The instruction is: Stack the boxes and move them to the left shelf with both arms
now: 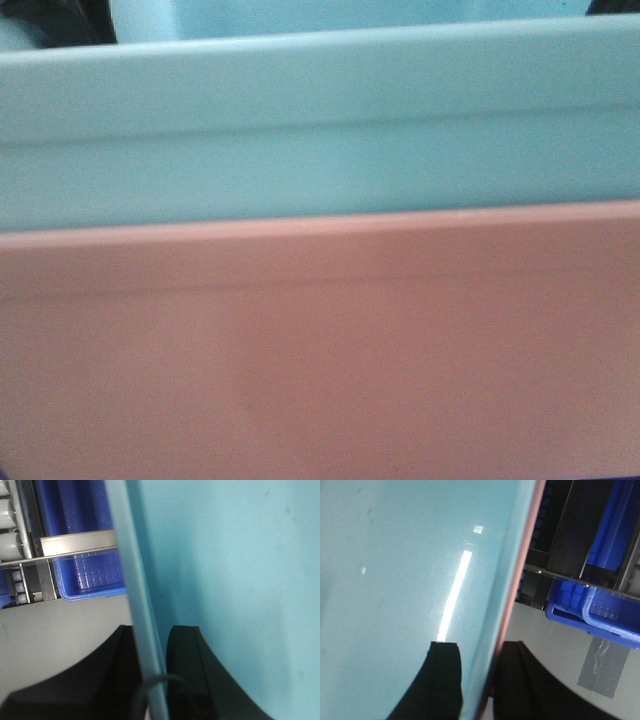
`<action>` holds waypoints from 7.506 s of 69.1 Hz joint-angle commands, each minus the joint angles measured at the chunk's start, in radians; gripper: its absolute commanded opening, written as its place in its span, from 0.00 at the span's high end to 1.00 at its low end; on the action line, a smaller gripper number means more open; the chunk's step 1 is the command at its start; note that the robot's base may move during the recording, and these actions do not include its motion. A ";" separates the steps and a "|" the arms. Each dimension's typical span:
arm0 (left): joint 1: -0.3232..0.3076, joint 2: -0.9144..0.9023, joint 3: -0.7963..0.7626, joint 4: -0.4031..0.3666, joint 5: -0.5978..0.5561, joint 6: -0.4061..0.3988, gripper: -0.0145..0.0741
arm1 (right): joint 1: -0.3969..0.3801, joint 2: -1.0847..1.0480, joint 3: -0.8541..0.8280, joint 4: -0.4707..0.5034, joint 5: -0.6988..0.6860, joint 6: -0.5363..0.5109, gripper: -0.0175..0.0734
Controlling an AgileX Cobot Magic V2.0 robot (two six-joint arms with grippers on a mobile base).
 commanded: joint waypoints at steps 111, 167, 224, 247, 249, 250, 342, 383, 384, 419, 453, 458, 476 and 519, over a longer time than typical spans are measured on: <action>0.001 -0.043 -0.031 0.169 -0.133 0.024 0.84 | -0.006 -0.023 -0.050 -0.069 -0.122 -0.034 0.77; 0.312 0.221 -0.248 0.306 -0.466 0.024 0.84 | -0.007 0.477 -0.536 -0.103 -0.235 -0.052 0.77; 0.384 0.443 -0.248 0.321 -0.620 0.024 0.83 | -0.009 0.675 -0.560 -0.121 -0.350 -0.052 0.76; 0.384 0.443 -0.248 0.330 -0.592 0.024 0.39 | -0.010 0.675 -0.562 -0.121 -0.338 -0.051 0.28; 0.384 0.443 -0.248 0.330 -0.585 0.024 0.35 | -0.010 0.675 -0.562 -0.121 -0.336 -0.051 0.23; 0.384 0.443 -0.248 0.330 -0.583 0.024 0.33 | -0.012 0.675 -0.562 -0.121 -0.336 -0.051 0.21; 0.345 -0.032 -0.156 0.188 -0.109 0.203 0.84 | -0.012 0.220 -0.411 -0.252 -0.196 -0.050 0.77; 0.065 -0.617 0.483 0.233 -0.480 0.203 0.84 | -0.011 -0.360 0.357 -0.253 -0.604 -0.050 0.77; 0.065 -0.630 0.491 0.233 -0.480 0.203 0.84 | -0.011 -0.373 0.371 -0.253 -0.612 -0.050 0.77; 0.065 -0.692 0.519 0.231 -0.469 0.203 0.84 | -0.011 -0.613 0.565 -0.254 -0.775 -0.050 0.77; 0.109 -0.752 0.546 -0.007 -0.467 0.321 0.84 | -0.011 -0.613 0.565 -0.254 -0.774 -0.050 0.77; 0.173 -0.818 0.614 -0.053 -0.522 0.409 0.84 | -0.011 -0.613 0.565 -0.254 -0.774 -0.050 0.77; 0.525 -1.077 0.981 -0.125 -0.872 0.511 0.84 | -0.011 -0.613 0.565 -0.254 -0.774 -0.050 0.77; 0.773 -1.282 1.130 -0.125 -0.913 0.518 0.84 | -0.011 -0.612 0.565 -0.254 -0.767 -0.050 0.77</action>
